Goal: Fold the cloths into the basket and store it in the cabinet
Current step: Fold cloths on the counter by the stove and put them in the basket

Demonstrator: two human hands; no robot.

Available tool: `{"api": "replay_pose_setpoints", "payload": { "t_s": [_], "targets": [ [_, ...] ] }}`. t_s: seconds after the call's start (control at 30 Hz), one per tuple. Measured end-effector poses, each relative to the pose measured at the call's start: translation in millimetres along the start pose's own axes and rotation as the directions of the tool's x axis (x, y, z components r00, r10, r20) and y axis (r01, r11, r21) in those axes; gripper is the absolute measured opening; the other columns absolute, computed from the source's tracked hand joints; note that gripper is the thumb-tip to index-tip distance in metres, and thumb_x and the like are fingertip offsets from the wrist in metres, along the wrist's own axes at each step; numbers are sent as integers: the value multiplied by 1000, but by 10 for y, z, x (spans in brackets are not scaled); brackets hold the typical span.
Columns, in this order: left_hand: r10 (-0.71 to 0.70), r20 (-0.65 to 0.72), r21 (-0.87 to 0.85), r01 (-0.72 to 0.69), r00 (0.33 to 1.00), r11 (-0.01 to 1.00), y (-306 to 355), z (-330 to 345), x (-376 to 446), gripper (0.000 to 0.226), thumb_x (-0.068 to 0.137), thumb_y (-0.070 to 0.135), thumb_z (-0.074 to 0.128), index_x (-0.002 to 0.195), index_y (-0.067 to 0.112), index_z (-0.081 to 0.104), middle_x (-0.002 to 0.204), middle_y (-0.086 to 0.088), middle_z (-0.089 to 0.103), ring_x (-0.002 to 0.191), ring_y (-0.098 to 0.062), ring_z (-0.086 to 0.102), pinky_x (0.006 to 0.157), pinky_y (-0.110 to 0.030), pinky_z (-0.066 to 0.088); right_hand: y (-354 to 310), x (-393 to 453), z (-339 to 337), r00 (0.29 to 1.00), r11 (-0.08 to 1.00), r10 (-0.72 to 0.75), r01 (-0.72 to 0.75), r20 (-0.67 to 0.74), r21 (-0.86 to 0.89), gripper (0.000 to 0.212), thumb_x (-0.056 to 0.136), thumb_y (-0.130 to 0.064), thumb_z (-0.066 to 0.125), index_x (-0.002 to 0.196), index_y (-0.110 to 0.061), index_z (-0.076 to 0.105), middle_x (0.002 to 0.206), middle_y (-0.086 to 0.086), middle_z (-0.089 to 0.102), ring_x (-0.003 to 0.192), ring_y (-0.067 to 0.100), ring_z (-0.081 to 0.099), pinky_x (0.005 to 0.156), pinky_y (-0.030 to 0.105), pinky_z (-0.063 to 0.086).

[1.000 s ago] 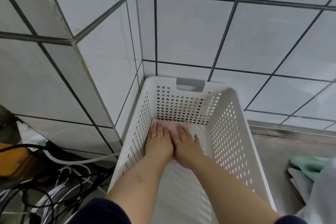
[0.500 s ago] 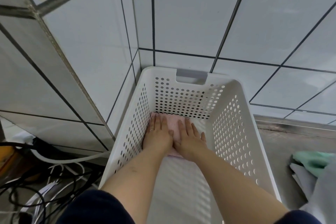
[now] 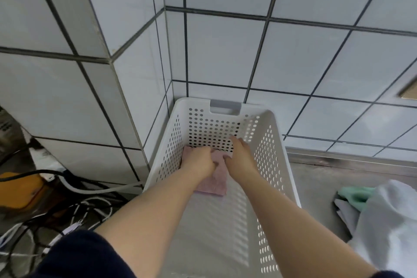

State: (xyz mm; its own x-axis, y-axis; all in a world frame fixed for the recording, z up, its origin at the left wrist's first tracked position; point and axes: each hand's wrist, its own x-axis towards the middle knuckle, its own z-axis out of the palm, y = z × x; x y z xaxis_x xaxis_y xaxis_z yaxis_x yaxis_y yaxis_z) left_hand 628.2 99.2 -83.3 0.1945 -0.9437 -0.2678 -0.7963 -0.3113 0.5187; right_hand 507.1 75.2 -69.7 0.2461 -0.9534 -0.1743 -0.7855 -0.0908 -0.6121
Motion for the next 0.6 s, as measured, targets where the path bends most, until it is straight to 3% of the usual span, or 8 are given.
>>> {"api": "replay_pose_setpoints", "payload": {
  "t_s": [0.13,0.27,0.37,0.47,0.6],
  "targets": [
    [22,-55,-302,-37,998,953,270,-271,-354,46,89,30,60,132,16,51,133,0,56,121,-17,53,105,-35,39,-203,-326,-412,998,988,-22,31,-59,153,53,93,-9,51,143,-19,34,141,9,43,123,27,48,96,31,40],
    [117,-150,-356,-164,982,920,470,-516,-825,43,90,29,60,130,16,53,125,2,60,112,-13,56,94,-24,41,-320,-743,-727,988,963,-53,88,-143,254,38,93,-15,51,130,-23,52,116,-2,64,106,16,60,82,22,42],
    [238,-203,-397,-302,950,867,587,-662,-1251,38,90,26,61,126,16,56,118,5,62,97,-3,55,86,-19,40,-379,-1171,-942,968,944,-61,135,-244,301,33,93,-15,51,123,-25,56,103,-7,67,94,10,61,69,14,41],
    [343,-201,-443,-398,917,804,684,-761,-1629,34,89,22,61,123,17,58,105,14,60,85,10,52,72,-4,37,-395,-1623,-1095,942,939,-35,145,-335,311,31,92,-15,53,121,-26,57,99,-10,67,88,6,62,66,9,42],
    [473,-192,-488,-502,860,714,734,-831,-2093,26,90,19,60,116,20,59,95,21,57,85,14,50,66,-2,42,-352,-2260,-1150,887,943,63,98,-457,318,30,92,-18,53,120,-28,57,99,-14,66,81,-2,59,58,5,41]
  ]
}}
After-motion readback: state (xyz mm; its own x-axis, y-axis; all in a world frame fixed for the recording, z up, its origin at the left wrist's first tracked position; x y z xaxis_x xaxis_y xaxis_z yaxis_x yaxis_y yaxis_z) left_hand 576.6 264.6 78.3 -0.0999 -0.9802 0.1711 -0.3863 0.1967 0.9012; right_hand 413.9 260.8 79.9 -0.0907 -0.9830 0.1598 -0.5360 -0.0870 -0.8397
